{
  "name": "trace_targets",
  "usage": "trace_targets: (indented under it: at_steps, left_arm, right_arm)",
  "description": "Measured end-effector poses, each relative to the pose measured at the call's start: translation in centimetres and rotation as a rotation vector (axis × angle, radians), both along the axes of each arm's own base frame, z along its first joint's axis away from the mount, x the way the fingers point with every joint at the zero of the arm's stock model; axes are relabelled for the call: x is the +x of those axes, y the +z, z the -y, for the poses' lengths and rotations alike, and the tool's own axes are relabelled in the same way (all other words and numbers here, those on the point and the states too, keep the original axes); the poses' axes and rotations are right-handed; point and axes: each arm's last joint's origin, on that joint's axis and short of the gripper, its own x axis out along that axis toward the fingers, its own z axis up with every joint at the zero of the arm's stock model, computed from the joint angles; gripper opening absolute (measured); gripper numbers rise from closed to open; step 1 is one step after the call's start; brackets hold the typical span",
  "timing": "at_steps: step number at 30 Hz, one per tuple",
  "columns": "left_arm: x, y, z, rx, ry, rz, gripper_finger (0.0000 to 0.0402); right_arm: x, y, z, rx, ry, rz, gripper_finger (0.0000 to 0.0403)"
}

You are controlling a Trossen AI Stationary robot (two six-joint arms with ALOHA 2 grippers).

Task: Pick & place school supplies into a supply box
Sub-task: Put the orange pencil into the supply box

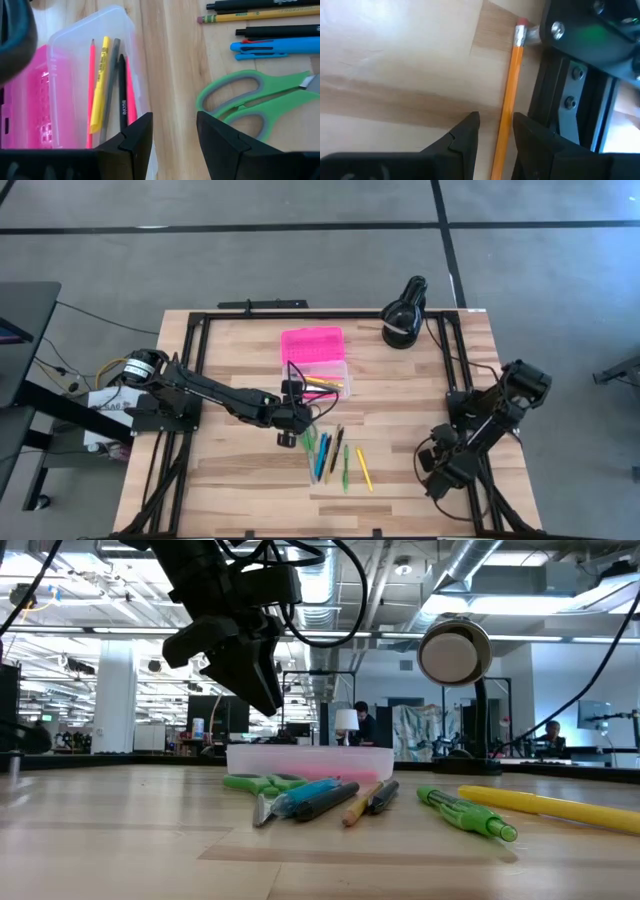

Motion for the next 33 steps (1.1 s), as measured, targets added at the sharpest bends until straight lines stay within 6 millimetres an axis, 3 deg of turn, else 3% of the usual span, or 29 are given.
trace_targets:
  at_steps: [6,16,24,33]
  left_arm:
    - [0.0,0.0,0.2,-0.012,-0.011,-0.003,0.0148]
    - [0.0,0.0,0.2,-0.014,-0.012,-0.003,0.0148]
    - [0.0,0.0,0.2,-0.014,-0.013,-0.004,0.0148]
    - [-0.1,0.0,0.2,-0.024,-0.020,-0.009,0.0148]
  right_arm:
    - [-1.5,-0.2,0.3,0.017,0.007,0.069,0.0120]
    - [-1.8,0.1,0.6,0.042,0.066,0.134,0.0120]
    - [-1.5,0.2,0.4,0.054,0.100,0.174,0.0120]
    - [-0.4,0.8,-1.2,0.147,0.112,0.266,0.0120]
